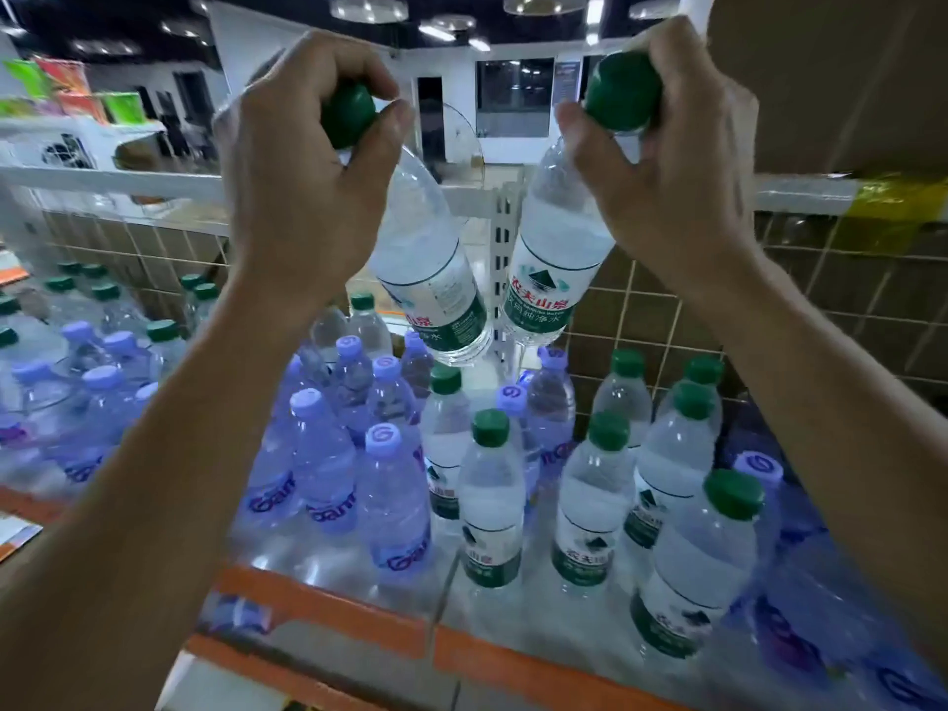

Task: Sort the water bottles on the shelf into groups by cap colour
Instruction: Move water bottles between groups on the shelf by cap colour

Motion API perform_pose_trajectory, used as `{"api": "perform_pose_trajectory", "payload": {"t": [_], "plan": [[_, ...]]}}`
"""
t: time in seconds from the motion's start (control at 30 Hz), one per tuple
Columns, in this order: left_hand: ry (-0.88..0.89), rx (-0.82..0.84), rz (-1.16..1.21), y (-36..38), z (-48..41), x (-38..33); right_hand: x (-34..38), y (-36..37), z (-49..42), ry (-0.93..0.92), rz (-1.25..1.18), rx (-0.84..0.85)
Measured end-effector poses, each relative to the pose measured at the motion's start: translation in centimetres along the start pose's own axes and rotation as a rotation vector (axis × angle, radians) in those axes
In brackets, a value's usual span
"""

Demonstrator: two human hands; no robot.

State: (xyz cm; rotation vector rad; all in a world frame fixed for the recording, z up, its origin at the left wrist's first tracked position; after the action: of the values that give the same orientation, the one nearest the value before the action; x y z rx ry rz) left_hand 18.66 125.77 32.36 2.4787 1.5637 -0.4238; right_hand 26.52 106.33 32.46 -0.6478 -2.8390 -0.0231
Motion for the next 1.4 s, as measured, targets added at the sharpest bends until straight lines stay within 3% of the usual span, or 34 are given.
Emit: {"api": "perform_pose_trajectory", "payload": {"t": [0.3, 0.67, 1.0, 1.2, 1.4], "plan": [[0.043, 0.063, 0.0, -4.2, -3.6, 10.1, 2.6, 12.5, 0.8, 0.053, -0.077, 0.038], [0.076, -0.135, -0.188, -9.8, -5.5, 19.6, 4.8, 24.8, 1.4, 0.052, -0.213, 0.177], [0.074, -0.178, -0.325, -14.2, -8.6, 31.5, 8.5, 36.2, 2.0, 0.021, -0.255, 0.216], [0.058, -0.06, -0.29, -14.3, -11.8, 40.2, 10.7, 44.5, 3.4, 0.075, -0.171, 0.273], [0.044, 0.16, -0.21, -11.2, -11.5, 47.7, 12.8, 49.5, 4.8, 0.098, -0.097, 0.339]]}}
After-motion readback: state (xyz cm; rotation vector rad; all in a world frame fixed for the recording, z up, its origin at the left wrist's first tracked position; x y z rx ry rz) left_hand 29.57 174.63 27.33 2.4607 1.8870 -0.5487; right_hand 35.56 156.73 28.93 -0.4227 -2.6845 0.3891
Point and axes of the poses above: each hand's wrist, its own z-axis away from the middle knuckle, its own y-axis out of the palm, x = y × z, the point moved 9 cm from there along -z, towards the middle knuckle, and after that the axes turned 12 degrees about -x, right-handed, at the moved point
